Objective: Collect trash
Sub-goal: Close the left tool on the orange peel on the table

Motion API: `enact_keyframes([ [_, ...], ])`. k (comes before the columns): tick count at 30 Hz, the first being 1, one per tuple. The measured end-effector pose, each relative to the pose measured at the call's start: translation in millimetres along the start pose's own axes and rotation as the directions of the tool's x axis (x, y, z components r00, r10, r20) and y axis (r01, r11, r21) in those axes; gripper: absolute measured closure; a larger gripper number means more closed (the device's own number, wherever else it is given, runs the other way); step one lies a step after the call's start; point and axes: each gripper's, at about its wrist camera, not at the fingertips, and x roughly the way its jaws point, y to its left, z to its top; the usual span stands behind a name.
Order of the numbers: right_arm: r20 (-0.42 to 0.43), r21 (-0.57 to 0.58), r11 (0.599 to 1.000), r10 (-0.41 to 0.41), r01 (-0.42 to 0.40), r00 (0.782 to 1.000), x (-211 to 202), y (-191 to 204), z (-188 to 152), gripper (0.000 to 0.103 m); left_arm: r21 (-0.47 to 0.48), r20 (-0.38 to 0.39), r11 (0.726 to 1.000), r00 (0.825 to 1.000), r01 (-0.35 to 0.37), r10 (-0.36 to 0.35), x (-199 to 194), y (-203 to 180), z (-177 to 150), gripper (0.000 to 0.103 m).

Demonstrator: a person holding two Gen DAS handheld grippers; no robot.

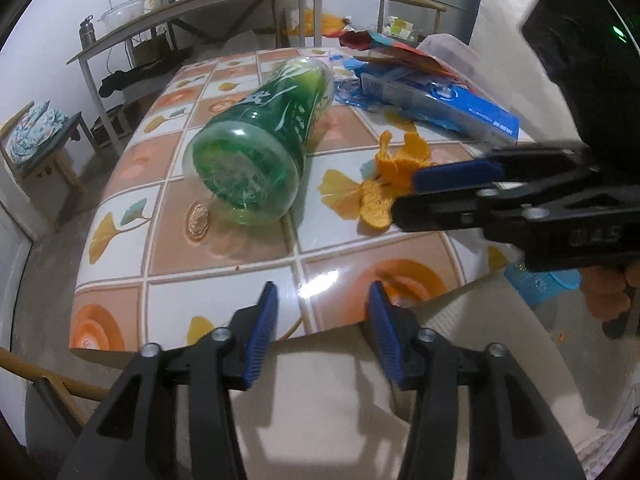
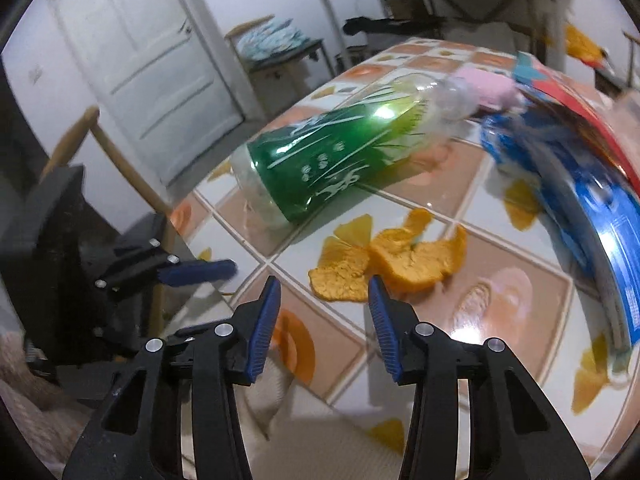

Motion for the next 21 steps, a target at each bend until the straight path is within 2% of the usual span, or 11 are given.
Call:
enact_keyframes([
  [5, -0.036, -0.090, 0.995, -0.040, 0.037, 0.999, 18, 15, 6, 0.060, 0.016, 0.002, 1.000, 1.000, -0.003, 0.003, -3, 0, -6, 0.041],
  [7, -0.044, -0.125, 0.990, -0.068, 0.062, 0.997, 22, 18, 5, 0.064, 0.012, 0.003, 1.000, 1.000, -0.001, 0.001, -4, 2, -8, 0.040],
  [12, -0.041, -0.182, 0.971, -0.165, 0.155, 0.985, 31, 24, 5, 0.085, -0.001, 0.013, 1.000, 1.000, -0.003, 0.003, -6, 6, -8, 0.040],
  [13, -0.045, -0.163, 0.977, -0.150, 0.141, 0.988, 29, 21, 5, 0.090, -0.005, 0.015, 1.000, 1.000, -0.002, 0.002, -6, 7, -8, 0.040],
  [14, -0.051, -0.137, 0.985, -0.117, 0.109, 0.992, 28, 19, 6, 0.103, -0.011, 0.018, 1.000, 1.000, 0.001, -0.001, -7, 8, -8, 0.040],
  [21, 0.002, -0.076, 0.992, -0.100, 0.100, 0.995, 5, 14, 2, 0.103, -0.033, 0.032, 0.999, 0.999, 0.015, -0.014, -12, 8, -8, 0.040],
])
